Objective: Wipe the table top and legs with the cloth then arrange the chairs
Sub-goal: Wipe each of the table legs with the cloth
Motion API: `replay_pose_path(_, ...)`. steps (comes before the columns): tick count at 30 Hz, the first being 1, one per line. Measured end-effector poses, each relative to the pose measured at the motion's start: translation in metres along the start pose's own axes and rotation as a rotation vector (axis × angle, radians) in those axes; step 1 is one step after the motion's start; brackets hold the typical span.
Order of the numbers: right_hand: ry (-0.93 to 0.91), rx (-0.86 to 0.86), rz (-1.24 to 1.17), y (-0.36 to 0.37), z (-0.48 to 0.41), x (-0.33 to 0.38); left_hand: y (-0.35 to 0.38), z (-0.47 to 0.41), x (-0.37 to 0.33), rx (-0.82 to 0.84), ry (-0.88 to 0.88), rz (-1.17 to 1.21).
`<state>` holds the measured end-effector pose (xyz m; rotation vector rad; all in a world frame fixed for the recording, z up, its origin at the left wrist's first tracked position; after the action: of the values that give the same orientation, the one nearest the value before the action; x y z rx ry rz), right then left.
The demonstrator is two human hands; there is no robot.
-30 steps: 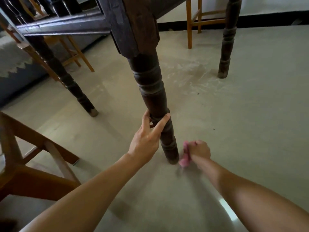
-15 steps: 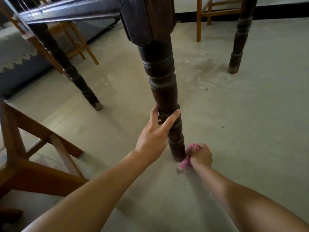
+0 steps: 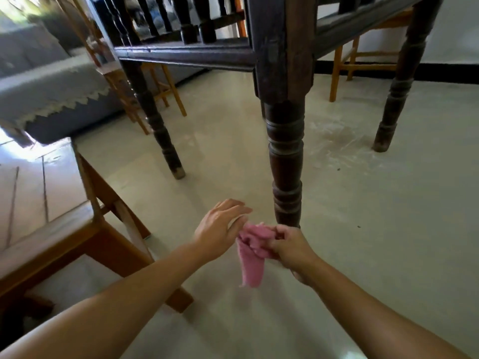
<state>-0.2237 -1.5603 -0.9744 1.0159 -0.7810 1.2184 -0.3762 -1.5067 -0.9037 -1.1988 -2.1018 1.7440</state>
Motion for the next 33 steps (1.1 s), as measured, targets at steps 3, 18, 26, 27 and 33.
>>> replay_pose_path(3,0.009,0.039,-0.293,0.006,0.006,0.024,-0.016,0.000,-0.001,0.031,-0.064,0.020)
replay_pose_path(18,0.011,-0.042,0.010,0.012,0.040,0.111,-0.060,-0.033,-0.026,-0.342,-0.461,0.656)
replay_pose_path(26,-0.814,-0.544,0.504,-0.026,0.077,0.232,-0.091,-0.098,-0.070,-0.626,-0.337,0.683)
replay_pose_path(27,-0.843,-0.552,0.479,-0.030,0.078,0.245,-0.086,-0.097,-0.086,-0.640,-0.262,0.632)
replay_pose_path(33,-0.802,-0.515,0.410,-0.055,0.060,0.241,-0.029,-0.014,-0.123,-0.452,0.588,-0.180)
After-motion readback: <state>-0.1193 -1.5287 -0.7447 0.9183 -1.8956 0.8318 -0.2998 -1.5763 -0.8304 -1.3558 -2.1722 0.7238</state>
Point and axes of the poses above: each hand's wrist, its own z-axis away from the middle knuckle, its own y-axis out of the palm, x = y × z, the point moved 4 cm from there along -z, towards the middle knuckle
